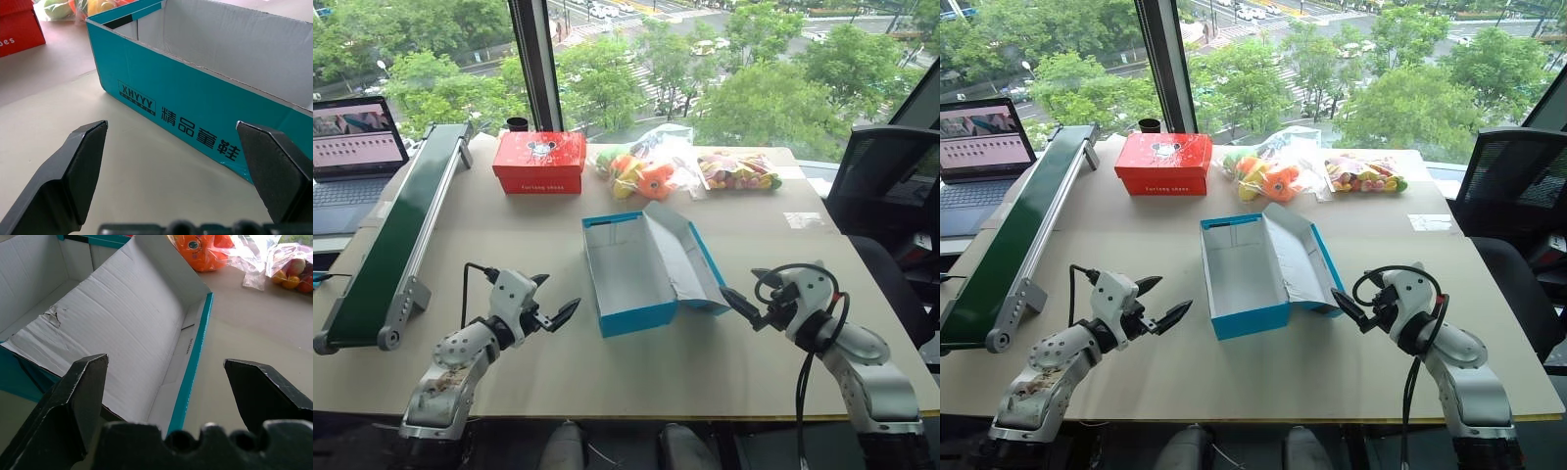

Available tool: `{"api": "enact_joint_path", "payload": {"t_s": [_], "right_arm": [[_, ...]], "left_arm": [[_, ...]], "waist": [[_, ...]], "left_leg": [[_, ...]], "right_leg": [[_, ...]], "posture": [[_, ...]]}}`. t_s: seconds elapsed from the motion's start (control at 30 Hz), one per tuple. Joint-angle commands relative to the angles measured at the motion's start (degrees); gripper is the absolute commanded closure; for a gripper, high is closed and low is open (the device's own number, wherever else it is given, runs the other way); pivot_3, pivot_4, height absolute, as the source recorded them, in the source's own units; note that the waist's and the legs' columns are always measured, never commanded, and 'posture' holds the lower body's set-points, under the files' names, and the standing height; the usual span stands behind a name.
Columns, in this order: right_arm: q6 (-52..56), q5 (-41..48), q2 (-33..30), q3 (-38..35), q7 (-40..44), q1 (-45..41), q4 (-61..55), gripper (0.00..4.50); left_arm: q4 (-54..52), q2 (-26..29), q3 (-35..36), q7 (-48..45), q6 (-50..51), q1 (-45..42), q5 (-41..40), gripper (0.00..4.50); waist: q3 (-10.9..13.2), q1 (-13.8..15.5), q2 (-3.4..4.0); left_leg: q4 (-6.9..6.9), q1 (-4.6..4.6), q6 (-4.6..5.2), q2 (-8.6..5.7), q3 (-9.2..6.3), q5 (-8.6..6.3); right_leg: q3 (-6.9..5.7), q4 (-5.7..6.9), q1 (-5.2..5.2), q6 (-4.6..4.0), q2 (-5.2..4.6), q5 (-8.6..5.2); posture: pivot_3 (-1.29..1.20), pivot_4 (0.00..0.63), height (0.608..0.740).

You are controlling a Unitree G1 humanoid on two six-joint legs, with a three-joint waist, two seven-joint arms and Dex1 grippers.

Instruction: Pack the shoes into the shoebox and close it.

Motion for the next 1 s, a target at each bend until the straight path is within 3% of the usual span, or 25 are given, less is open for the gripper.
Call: {"api": "enact_joint_path", "payload": {"t_s": [0.03, 0.27, 0.4, 0.57, 0.73, 1.0], "right_arm": [[2.69, -0.68, -1.16, -0.25, -1.82, -1.82, -4.45, 0.02], [12.28, -0.45, -6.01, -2.69, -4.63, -7.64, -10.12, 0.02], [17.26, 1.98, -7.01, -3.86, -6.06, -17.66, -9.35, 0.02], [19.14, 4.07, -1.33, 4.72, -3.06, -29.82, -5.62, 0.02], [14.76, 4.47, 4.09, 10.49, 3.48, -32.45, 0.26, 0.02], [5.42, 2.88, 11.88, 15.16, 11.13, -37.09, 13.78, 0.02]], "left_arm": [[-0.73, 0.48, 1.25, -0.79, -0.66, -1.59, -0.94, 0.0], [1.56, 0.37, 7.01, 0.13, 1.12, -7.26, -5.97, 0.0], [5.78, 1.89, 12.69, 5.35, 1.75, -15.43, -5.69, 0.0], [10.18, 3.76, 16.77, 14.63, 4.36, -20.92, -1.56, 0.0], [8.87, 3.64, 22.17, 19.28, 7.77, -18.29, -2.85, 0.0], [5.38, 4.44, 32.22, 24.72, 11.99, -7.24, -2.39, 0.0]], "waist": [[0.0, 0.0, 0.0], [0.02, 0.02, 0.02], [0.15, -0.1, -0.02], [0.16, -0.55, -0.02], [0.17, -0.23, -0.04], [0.23, -0.13, -0.07]], "left_leg": [[0.0, 0.0, 0.0, 0.0, 0.0, 0.0], [0.02, -0.03, 0.0, 0.0, -0.01, 0.03], [0.1, -0.16, 0.03, -0.01, -0.01, 0.05], [0.12, -0.16, 0.07, 0.0, -0.04, 0.07], [-0.03, -0.31, 0.07, 0.01, -0.13, 0.07], [0.03, -0.43, 0.05, -0.04, -0.2, 0.07]], "right_leg": [[0.0, 0.0, 0.0, 0.0, 0.0, 0.0], [0.01, 0.14, -0.09, 0.0, 0.02, 0.0], [0.0, 0.18, -0.18, 0.03, 0.02, 0.01], [0.01, 0.19, -0.19, 0.03, 0.05, 0.04], [-0.08, 0.18, -0.32, 0.01, 0.05, 0.05], [-0.23, 0.26, -0.41, -0.02, -0.07, 0.09]], "posture": [[0.0, 0.15, 0.739], [0.0, 0.15, 0.739], [0.0, 0.15, 0.739], [0.0, 0.15, 0.739], [0.0, 0.15, 0.739], [0.0, 0.15, 0.739]]}}
